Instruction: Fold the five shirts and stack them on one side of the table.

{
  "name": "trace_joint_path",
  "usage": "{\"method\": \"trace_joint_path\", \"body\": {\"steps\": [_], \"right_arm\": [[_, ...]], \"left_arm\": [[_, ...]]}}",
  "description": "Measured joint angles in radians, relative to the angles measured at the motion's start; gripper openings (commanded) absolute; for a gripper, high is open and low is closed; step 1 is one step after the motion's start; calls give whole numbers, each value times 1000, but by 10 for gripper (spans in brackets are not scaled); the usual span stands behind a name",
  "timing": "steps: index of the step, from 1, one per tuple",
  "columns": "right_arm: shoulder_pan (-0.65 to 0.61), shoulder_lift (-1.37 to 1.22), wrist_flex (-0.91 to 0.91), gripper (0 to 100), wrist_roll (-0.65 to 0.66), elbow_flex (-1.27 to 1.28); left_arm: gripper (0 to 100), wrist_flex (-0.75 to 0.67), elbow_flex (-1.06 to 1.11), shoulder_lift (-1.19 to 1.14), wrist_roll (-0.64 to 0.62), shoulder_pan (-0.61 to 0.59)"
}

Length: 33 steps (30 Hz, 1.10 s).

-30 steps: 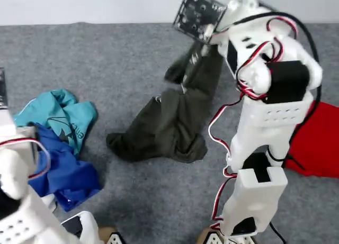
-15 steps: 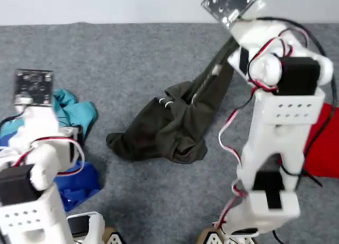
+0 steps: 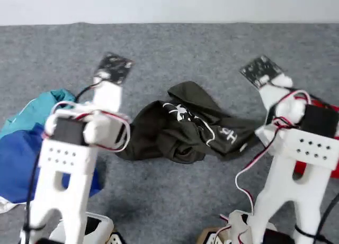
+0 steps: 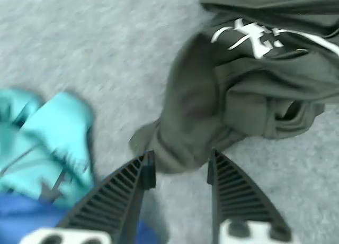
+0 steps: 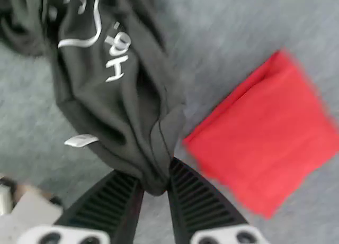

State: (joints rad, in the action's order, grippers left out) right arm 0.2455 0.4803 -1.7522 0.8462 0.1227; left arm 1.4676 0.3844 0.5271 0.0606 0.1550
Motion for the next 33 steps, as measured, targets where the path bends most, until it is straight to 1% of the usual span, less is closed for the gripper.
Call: {"method": "trace_joint_path", "body": {"steps": [3,4,9,12,18,21,24,26,33], "right_arm": [[11,29,9,9,-9,104],[11,40,18,9,-31,126],[14,52,35,9,-169,161],[14,52,38,9,-295,161],[14,52,38,9,-580,161],[14,52,38,9,-678,161],[14,52,34,9,-709,161],[14,52,18,9,-715,161],[14,52,0,9,-717,161]], "left_arm": [[195,-91,-5,-120,0,28],[212,-104,-18,-166,0,35],[225,-112,-181,-387,0,91],[225,-112,-301,-514,-25,114],[224,-104,-474,-701,-210,141],[187,-63,-520,-744,-239,158],[122,-32,-542,-772,-245,172],[99,-25,-543,-786,-247,172],[108,-21,-543,-832,-247,170]]}}
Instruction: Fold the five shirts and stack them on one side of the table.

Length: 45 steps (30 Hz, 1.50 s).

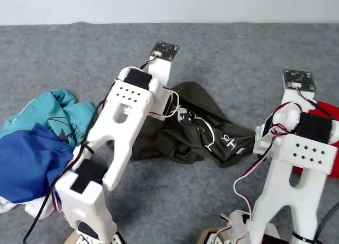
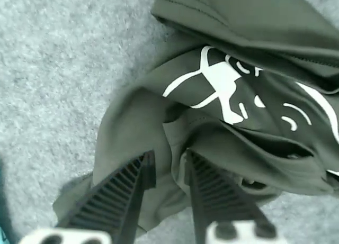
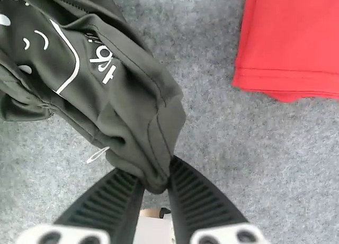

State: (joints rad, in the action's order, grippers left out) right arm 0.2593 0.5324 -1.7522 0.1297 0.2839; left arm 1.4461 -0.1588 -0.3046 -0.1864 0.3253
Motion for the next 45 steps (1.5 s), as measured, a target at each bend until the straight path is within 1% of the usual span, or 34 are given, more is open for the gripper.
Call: {"method": "trace_joint_path", "body": {"steps": [5,9,19,26,36,41,43,45], "right_arm": [[0,0,0,9,0,0],[0,0,0,9,0,21],[0,0,0,9,0,69],[0,0,0,9,0,69],[0,0,0,9,0,69],[0,0,0,9,0,69],[0,0,0,9,0,69],[0,0,0,9,0,69]], "left_arm": [[167,-2,-5,-92,0,0],[189,-8,-48,-170,0,8],[189,-12,-187,-299,0,6],[189,-12,-195,-359,0,6],[189,-12,-196,-364,0,-20],[183,-12,-239,-425,0,-20],[165,-12,-267,-442,0,-20],[125,-9,-296,-453,0,-20]]}}
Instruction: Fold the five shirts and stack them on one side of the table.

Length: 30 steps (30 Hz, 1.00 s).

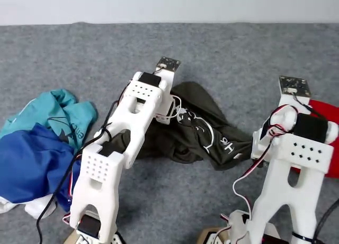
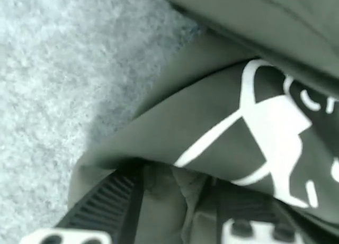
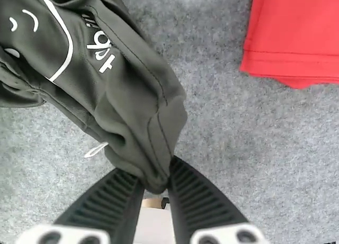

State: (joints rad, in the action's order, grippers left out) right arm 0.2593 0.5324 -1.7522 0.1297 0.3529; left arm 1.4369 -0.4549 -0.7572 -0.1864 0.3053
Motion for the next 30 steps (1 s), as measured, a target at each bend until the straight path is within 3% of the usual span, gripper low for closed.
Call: {"method": "trace_joint_path", "body": {"steps": [8,19,25,30], "right_arm": [[0,0,0,9,0,0],[0,0,0,9,0,0],[0,0,0,9,0,0],[0,0,0,9,0,-29]], "left_arm": [[6,44,-54,-3,0,40],[5,100,-66,-3,34,54],[5,262,-275,-3,38,8],[5,287,-436,74,41,-44]]}}
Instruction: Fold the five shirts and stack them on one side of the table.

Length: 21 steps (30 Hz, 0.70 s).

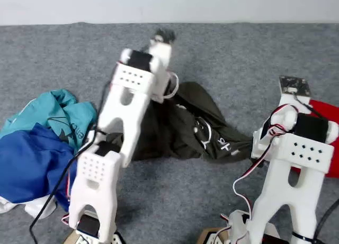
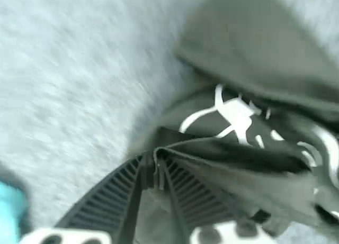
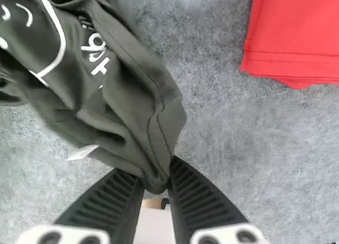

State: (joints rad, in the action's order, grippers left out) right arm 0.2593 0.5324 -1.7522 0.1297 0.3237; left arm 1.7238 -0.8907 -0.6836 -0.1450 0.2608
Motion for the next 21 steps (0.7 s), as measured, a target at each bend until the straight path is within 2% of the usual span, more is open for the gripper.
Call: {"method": "trace_joint_path", "body": {"steps": [11,21], "right_arm": [[0,0,15,9,0,-405],[0,8,264,9,0,-729]], "left_arm": [[5,2,-81,440,0,-12],[5,-230,-269,749,5,-12]]}}
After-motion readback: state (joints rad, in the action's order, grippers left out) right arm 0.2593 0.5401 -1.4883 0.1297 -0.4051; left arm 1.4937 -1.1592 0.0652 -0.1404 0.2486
